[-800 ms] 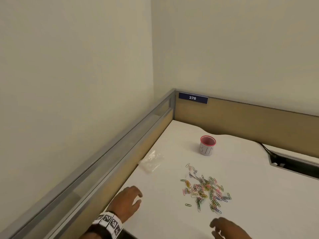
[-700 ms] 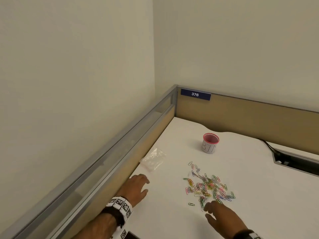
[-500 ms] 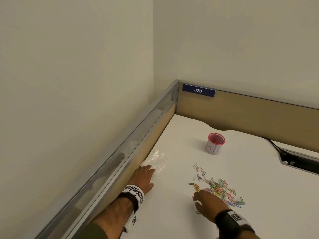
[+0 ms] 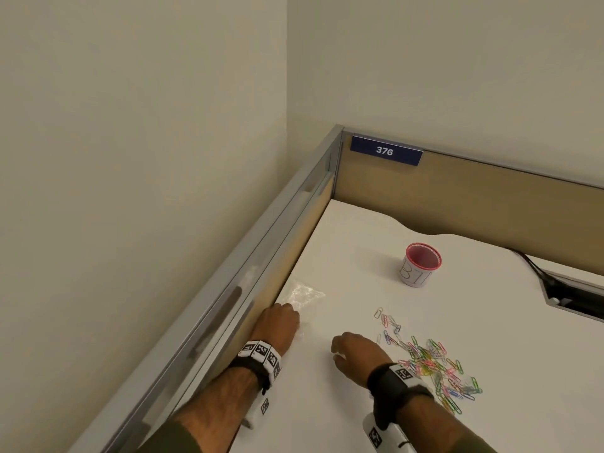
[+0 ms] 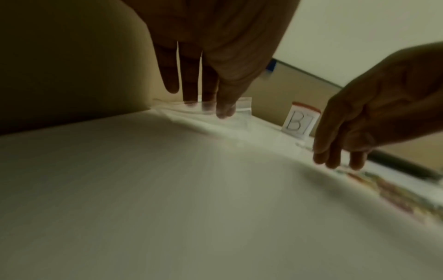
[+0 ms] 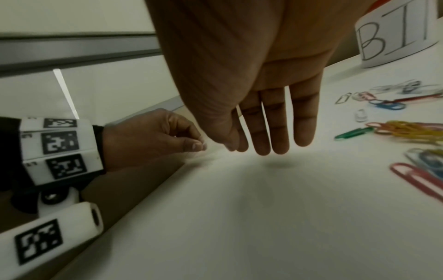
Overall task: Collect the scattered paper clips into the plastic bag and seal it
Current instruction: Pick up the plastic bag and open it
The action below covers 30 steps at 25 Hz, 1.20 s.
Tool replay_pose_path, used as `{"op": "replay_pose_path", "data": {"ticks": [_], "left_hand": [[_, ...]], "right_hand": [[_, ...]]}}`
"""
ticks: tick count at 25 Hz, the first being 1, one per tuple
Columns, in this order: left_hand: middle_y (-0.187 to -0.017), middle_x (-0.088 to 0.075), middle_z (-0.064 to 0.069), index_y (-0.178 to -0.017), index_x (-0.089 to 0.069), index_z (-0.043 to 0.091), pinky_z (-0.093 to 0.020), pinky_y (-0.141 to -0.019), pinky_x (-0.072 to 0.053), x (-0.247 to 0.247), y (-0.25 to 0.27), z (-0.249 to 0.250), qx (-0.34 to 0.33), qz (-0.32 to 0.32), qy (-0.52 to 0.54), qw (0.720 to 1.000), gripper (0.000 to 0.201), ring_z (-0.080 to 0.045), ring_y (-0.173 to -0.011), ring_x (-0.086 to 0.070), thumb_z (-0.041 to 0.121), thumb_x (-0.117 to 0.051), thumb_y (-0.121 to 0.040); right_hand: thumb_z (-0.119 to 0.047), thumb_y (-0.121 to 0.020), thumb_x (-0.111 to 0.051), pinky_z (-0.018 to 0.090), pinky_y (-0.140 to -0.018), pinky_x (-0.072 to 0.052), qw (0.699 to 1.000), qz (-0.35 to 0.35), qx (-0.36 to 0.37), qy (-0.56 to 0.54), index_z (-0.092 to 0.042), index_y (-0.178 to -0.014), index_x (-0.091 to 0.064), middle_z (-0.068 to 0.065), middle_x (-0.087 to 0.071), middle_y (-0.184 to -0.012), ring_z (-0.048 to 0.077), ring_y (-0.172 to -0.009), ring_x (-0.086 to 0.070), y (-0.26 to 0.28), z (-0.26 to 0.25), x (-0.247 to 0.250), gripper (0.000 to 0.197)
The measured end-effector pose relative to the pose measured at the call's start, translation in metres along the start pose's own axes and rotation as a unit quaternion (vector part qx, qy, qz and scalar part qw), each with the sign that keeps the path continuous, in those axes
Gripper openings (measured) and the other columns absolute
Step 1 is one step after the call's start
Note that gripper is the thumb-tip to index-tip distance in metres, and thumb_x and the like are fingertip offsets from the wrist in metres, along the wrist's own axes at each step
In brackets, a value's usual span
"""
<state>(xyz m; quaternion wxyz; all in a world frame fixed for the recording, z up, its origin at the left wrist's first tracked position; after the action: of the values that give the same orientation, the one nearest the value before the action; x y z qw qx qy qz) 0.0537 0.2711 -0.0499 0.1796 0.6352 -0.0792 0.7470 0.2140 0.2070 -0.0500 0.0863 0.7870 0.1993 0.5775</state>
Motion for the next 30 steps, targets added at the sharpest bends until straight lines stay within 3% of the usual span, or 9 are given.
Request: {"op": "replay_pose_path", "data": {"ticks": [4, 8, 11, 14, 18, 21, 23, 26, 30], "left_hand": [[-0.095, -0.069, 0.003, -0.089, -0.069, 0.017, -0.028, -0.074, -0.052, 0.030, 0.004, 0.024, 0.069, 0.057, 0.249, 0.964, 0.009, -0.015, -0.085, -0.063, 0.022, -0.063, -0.092], [-0.079, -0.075, -0.005, -0.085, -0.072, 0.011, -0.021, -0.053, -0.052, 0.047, 0.011, 0.065, 0.129, 0.081, 0.496, 0.855, 0.006, -0.013, -0.063, -0.068, 0.016, -0.070, -0.088], [-0.084, -0.076, -0.010, -0.094, -0.074, 0.006, -0.028, -0.061, -0.060, 0.055, 0.015, 0.096, 0.137, 0.065, 0.606, 0.781, 0.015, -0.018, -0.068, -0.074, 0.012, -0.061, -0.094], [-0.083, -0.076, -0.011, -0.096, -0.075, 0.001, -0.032, -0.067, -0.063, 0.055, 0.019, 0.115, 0.142, 0.060, 0.653, 0.742, 0.015, -0.021, -0.071, -0.075, 0.004, -0.060, -0.094], [-0.082, -0.076, -0.016, -0.092, -0.071, -0.001, -0.035, -0.065, -0.063, 0.060, 0.020, 0.132, 0.155, 0.088, 0.644, 0.744, 0.008, -0.023, -0.069, -0.074, 0.006, -0.068, -0.090], [-0.080, -0.076, -0.015, -0.089, -0.071, 0.003, -0.032, -0.060, -0.062, 0.063, 0.021, 0.141, 0.167, 0.111, 0.619, 0.759, 0.008, -0.023, -0.067, -0.074, 0.011, -0.073, -0.086], [-0.078, -0.076, -0.016, -0.089, -0.071, 0.001, -0.032, -0.059, -0.061, 0.063, 0.020, 0.144, 0.170, 0.106, 0.627, 0.752, 0.012, -0.023, -0.065, -0.073, 0.012, -0.074, -0.086], [-0.079, -0.075, -0.018, -0.091, -0.071, -0.001, -0.034, -0.064, -0.063, 0.070, 0.017, 0.146, 0.155, 0.109, 0.641, 0.744, 0.010, -0.024, -0.065, -0.071, 0.008, -0.071, -0.088], [-0.076, -0.069, -0.009, -0.101, -0.065, 0.012, -0.039, -0.071, -0.063, 0.081, 0.011, 0.149, 0.126, 0.119, 0.588, 0.790, 0.015, -0.019, -0.067, -0.068, 0.005, -0.068, -0.088]], "right_hand": [[-0.035, -0.092, -0.051, 0.027, -0.084, -0.047, 0.996, 0.064, 0.026, -0.058, -0.029, -0.114, -0.057, -0.005, -0.063, -0.111, 0.014, -0.098, -0.059, 0.002, 0.000, 0.032, 0.023], [-0.041, -0.086, -0.064, 0.024, -0.073, -0.050, 0.981, 0.136, 0.035, -0.136, -0.028, -0.108, -0.056, -0.008, -0.063, -0.101, 0.010, -0.085, -0.060, 0.020, 0.005, 0.073, 0.027], [-0.044, -0.084, -0.066, 0.026, -0.073, -0.054, 0.971, 0.183, 0.015, -0.152, -0.027, -0.098, -0.057, -0.008, -0.063, -0.095, 0.009, -0.080, -0.060, 0.034, 0.023, 0.099, 0.024], [-0.045, -0.084, -0.065, 0.026, -0.074, -0.053, 0.971, 0.191, 0.021, -0.140, -0.025, -0.097, -0.061, -0.007, -0.062, -0.096, 0.009, -0.081, -0.059, 0.048, 0.036, 0.114, 0.024], [-0.046, -0.081, -0.069, 0.015, -0.065, -0.038, 0.967, 0.209, 0.039, -0.139, -0.029, -0.110, -0.056, -0.011, -0.052, -0.096, 0.008, -0.079, -0.052, 0.063, 0.039, 0.124, 0.036], [-0.042, -0.082, -0.068, 0.018, -0.061, -0.040, 0.961, 0.225, 0.035, -0.156, -0.029, -0.095, -0.051, -0.010, -0.054, -0.086, 0.008, -0.069, -0.050, 0.066, 0.041, 0.132, 0.026], [-0.035, -0.086, -0.065, 0.021, -0.063, -0.044, 0.962, 0.220, 0.041, -0.157, -0.026, -0.090, -0.054, -0.006, -0.058, -0.084, 0.012, -0.071, -0.053, 0.067, 0.041, 0.135, 0.015], [-0.027, -0.093, -0.056, 0.023, -0.074, -0.050, 0.961, 0.225, 0.049, -0.153, -0.022, -0.100, -0.063, -0.002, -0.065, -0.094, 0.015, -0.081, -0.059, 0.067, 0.046, 0.144, 0.012], [-0.019, -0.092, -0.052, 0.029, -0.083, -0.055, 0.956, 0.250, 0.012, -0.155, -0.023, -0.113, -0.061, -0.001, -0.067, -0.100, 0.013, -0.082, -0.060, 0.064, 0.056, 0.151, 0.024]]}}
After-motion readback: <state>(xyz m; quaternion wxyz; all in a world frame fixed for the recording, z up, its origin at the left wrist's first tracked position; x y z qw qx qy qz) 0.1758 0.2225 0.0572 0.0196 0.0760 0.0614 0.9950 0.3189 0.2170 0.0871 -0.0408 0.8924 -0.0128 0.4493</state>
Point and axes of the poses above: each hand's wrist, its own y-axis away from the middle knuckle, its own x-axis out of the back of the hand, z = x × y, the point moved 7 cm from there along -y, towards the middle knuckle
